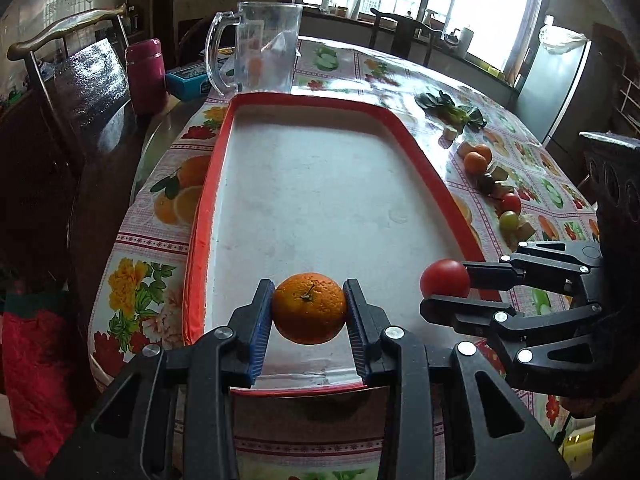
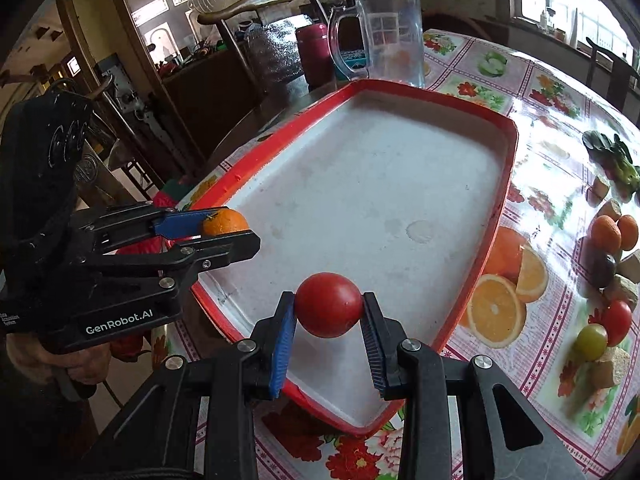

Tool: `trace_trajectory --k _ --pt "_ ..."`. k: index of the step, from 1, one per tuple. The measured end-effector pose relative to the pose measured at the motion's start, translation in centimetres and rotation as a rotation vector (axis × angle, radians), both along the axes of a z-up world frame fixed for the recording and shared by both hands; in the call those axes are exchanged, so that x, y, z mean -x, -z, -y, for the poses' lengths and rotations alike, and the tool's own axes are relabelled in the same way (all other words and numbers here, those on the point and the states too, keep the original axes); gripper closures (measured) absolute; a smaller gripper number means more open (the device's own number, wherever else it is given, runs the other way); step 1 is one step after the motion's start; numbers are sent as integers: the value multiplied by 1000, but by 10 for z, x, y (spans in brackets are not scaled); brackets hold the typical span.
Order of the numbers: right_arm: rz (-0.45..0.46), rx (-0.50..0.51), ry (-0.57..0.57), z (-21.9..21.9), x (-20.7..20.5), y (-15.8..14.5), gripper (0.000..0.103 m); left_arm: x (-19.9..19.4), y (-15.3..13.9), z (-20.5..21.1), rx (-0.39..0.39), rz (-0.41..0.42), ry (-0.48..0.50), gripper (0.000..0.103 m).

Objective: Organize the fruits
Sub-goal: 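Carry the orange with the left tool while the right tool carries the tomato into the tray, then open the left tool releasing the orange while the right tool releases the tomato, then move both tools back toward the fruit cluster on the table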

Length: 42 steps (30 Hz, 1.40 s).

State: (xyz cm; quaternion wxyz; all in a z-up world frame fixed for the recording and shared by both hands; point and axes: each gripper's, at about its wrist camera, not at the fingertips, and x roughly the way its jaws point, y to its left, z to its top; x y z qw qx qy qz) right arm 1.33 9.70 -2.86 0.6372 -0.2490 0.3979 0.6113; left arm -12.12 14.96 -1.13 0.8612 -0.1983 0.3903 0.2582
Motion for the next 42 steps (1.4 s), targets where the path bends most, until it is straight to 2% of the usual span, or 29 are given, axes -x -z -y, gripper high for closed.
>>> trace_trajectory --k 6,7,10,16,21,33,42 --pt "21 37 -15 -5 1 10 65 -4 14 -7 27 -58 -4 70" --pt "25 36 -15 -4 1 9 64 -4 13 -6 18 -55 0 69" --pt "44 18 -13 2 2 3 60 -3 12 -4 -7 -77 -13 55" --pt "42 -49 18 31 -4 -17 59 0 4 2 -20 -69 -19 51" --pt "40 -90 94 69 -21 -27 54 -4 -8 16 -23 -39 -3 51" --pt "20 -100 316 159 -84 -21 54 -42 -26 68 -37 -7 119 49" --pt "17 -101 407 187 -113 -11 54 -69 -35 92 -43 13 188 49"
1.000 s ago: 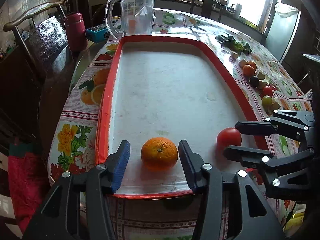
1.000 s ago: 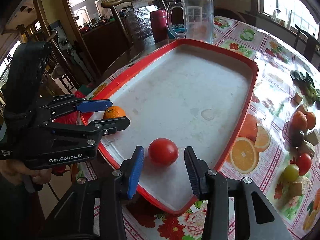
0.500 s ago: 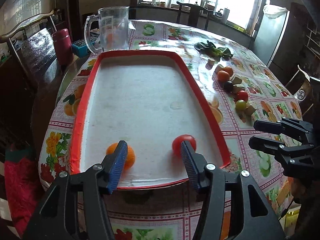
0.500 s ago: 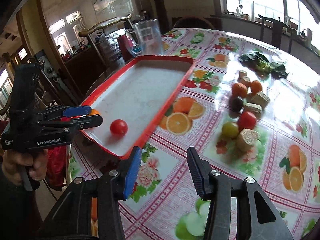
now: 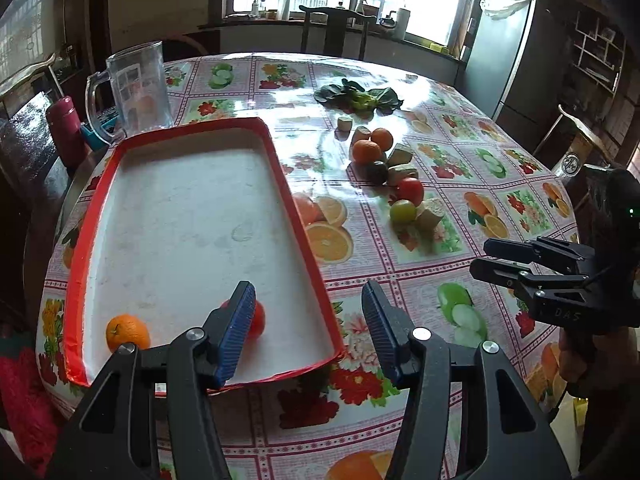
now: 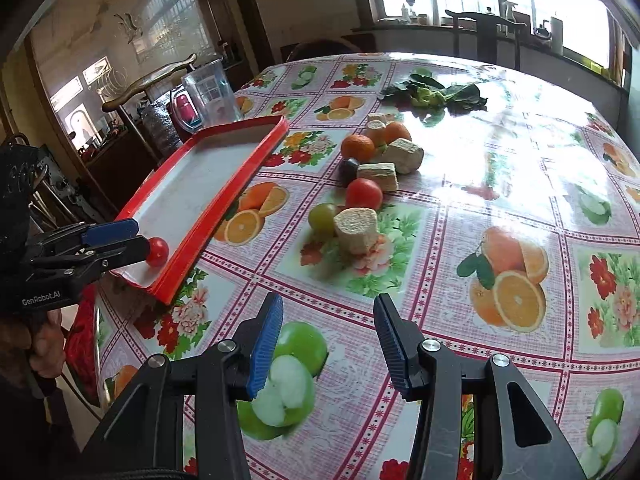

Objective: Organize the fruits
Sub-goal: 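Move both tools back toward the fruit cluster on the table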

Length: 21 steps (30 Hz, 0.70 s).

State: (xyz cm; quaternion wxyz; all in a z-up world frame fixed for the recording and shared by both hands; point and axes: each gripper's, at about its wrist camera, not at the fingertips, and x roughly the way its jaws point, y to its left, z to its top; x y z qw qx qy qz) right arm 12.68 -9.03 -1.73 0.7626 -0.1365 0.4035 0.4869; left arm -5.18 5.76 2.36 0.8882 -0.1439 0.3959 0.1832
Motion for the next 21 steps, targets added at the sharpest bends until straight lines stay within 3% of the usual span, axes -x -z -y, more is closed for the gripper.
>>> trace_trajectory --k 17,21 --pt "-27 5 10 -40 -44 16 56 -62 17 20 18 -45 93 49" --pt "-54 1 -6 -49 -55 22 69 -78 23 23 24 -59 116 49"
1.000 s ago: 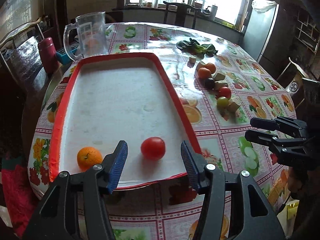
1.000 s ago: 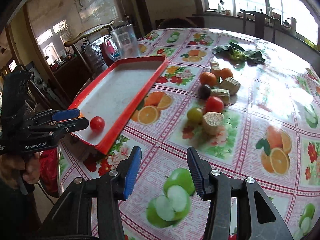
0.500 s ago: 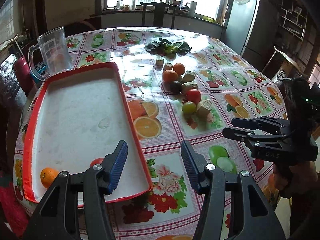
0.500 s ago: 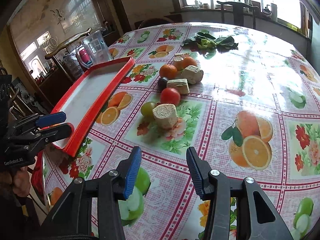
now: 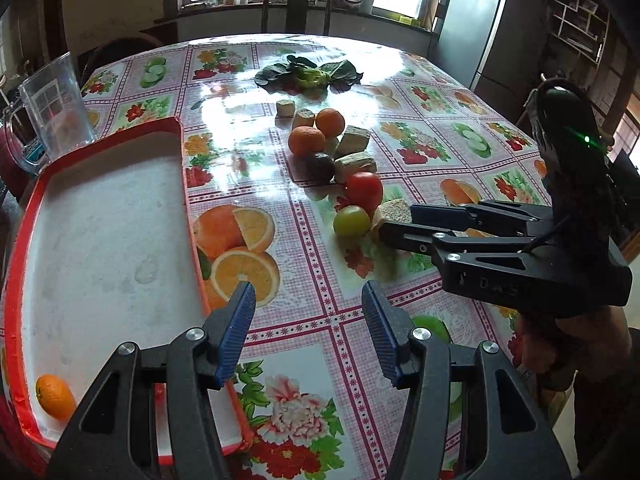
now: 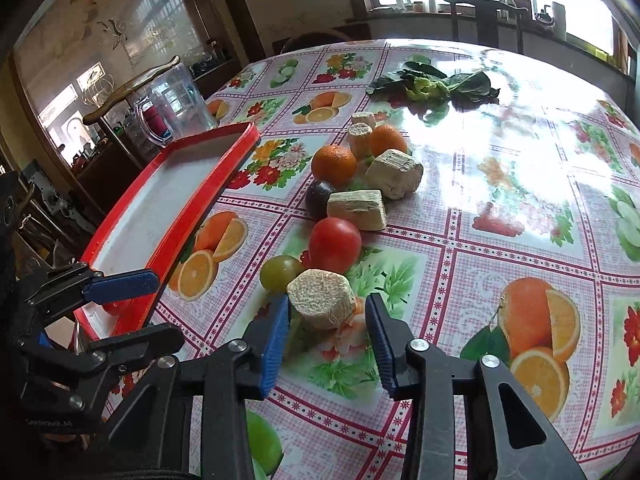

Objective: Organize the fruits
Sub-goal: 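Move both tools back toward the fruit cluster on the table, then grasp the green fruit with the left tool while the right tool grasps a beige block, then carry the green fruit with the left tool while the right tool carries the block to the tray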

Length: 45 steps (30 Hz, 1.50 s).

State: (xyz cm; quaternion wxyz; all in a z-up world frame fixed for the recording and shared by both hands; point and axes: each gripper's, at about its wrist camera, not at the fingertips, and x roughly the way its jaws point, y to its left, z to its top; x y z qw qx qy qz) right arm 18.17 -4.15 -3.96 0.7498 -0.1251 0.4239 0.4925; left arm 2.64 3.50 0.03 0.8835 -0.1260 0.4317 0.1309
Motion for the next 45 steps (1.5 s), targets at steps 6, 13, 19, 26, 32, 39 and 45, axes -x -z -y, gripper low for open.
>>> trace_trajectory --k 6,13,19,26,32,39,45 --pt "50 -12 50 25 -7 -9 70 -30 9 2 27 -8 30 49" --pt "21 -14 112 54 -20 -9 70 -70 23 9 23 -5 51 58" --pt "-3 -22 140 65 -21 -9 70 -70 24 6 27 13 36 79" --pt "9 -34 114 61 -6 -17 70 -49 18 -2 60 36 -2 79" --pt "19 -46 73 52 14 -26 70 -23 6 -3 44 58 -29 79" --pt "29 -58 20 37 40 -34 70 11 -4 -8 24 84 -70 79" --pt "32 -60 -26 20 61 -38 70 38 -8 -16 11 97 -107 79"
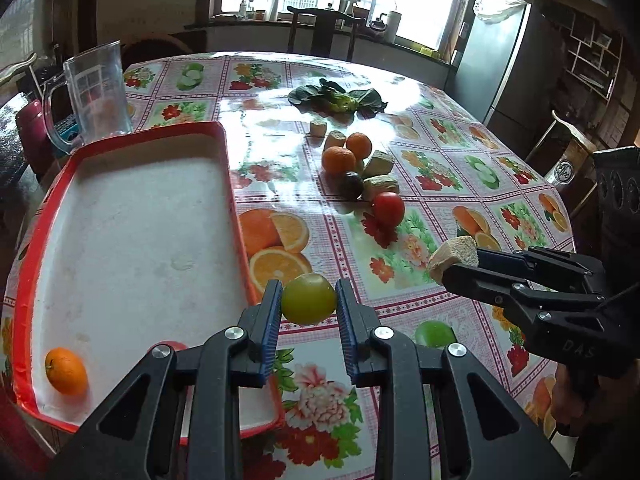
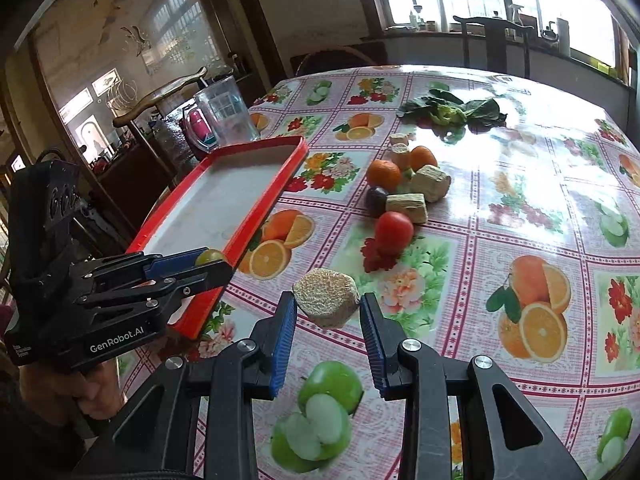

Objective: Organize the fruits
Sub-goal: 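Carry the green fruit with the left tool while the right tool carries the block to the tray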

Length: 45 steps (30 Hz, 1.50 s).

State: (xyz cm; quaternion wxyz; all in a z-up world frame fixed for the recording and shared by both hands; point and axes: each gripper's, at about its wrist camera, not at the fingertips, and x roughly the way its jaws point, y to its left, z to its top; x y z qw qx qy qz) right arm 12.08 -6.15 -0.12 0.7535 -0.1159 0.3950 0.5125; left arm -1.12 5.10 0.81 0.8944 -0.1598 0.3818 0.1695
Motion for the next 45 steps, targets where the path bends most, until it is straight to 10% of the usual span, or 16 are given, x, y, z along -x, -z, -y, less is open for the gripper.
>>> trace_trajectory --k 45 --pt "10 94 -283 -161 77 17 70 90 17 -124 50 -12 -256 79"
